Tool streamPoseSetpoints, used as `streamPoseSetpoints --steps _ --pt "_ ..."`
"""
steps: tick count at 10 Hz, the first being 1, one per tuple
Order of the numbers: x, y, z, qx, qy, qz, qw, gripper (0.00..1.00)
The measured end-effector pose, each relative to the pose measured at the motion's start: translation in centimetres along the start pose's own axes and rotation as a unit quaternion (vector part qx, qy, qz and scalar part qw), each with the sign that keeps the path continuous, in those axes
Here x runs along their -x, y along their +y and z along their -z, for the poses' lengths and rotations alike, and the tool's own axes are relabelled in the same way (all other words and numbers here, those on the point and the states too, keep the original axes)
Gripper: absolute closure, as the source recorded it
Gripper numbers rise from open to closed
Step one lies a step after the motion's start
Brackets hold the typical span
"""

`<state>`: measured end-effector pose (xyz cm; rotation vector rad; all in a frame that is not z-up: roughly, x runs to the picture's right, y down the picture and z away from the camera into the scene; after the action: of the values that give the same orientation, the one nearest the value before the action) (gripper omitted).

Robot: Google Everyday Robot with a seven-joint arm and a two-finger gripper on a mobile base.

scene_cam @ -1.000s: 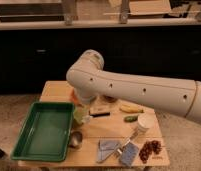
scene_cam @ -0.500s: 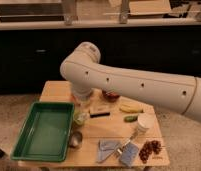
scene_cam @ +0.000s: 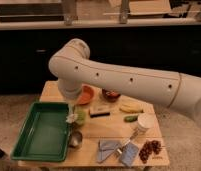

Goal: Place brush in tray

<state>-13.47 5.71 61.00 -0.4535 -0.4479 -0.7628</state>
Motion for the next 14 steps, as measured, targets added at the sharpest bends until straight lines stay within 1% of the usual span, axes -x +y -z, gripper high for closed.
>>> streamPoseSetpoints --steps 1,3,4,5,7,8,10,11,13,14 --pt "0.6 -0.7 -0.4 -0.002 -0.013 0.013 0.9998 0.95" --pt "2.0 -2.2 -1.2 -0.006 -0.042 0.039 0.9983 0.95" --pt "2.2 -2.7 -1.4 -0.008 -0.051 0.047 0.9976 0.95" --pt "2.6 -3.2 -1.8 -0.010 -0.067 0.059 0.9960 0.95" --pt "3.1 -3.8 -2.5 -0.009 -0.090 0.074 0.9931 0.95" --pt "3.4 -4.0 -3.0 -0.007 -0.107 0.082 0.9908 0.95" --pt "3.9 -4.4 -3.9 -0.004 -0.150 0.101 0.9835 0.95" --pt "4.0 -4.5 -4.7 0.000 -0.180 0.110 0.9775 0.95" --pt "4.8 -4.9 -6.4 0.008 -0.235 0.131 0.9631 0.95" --pt "4.9 -4.9 -6.7 0.010 -0.241 0.135 0.9609 0.95"
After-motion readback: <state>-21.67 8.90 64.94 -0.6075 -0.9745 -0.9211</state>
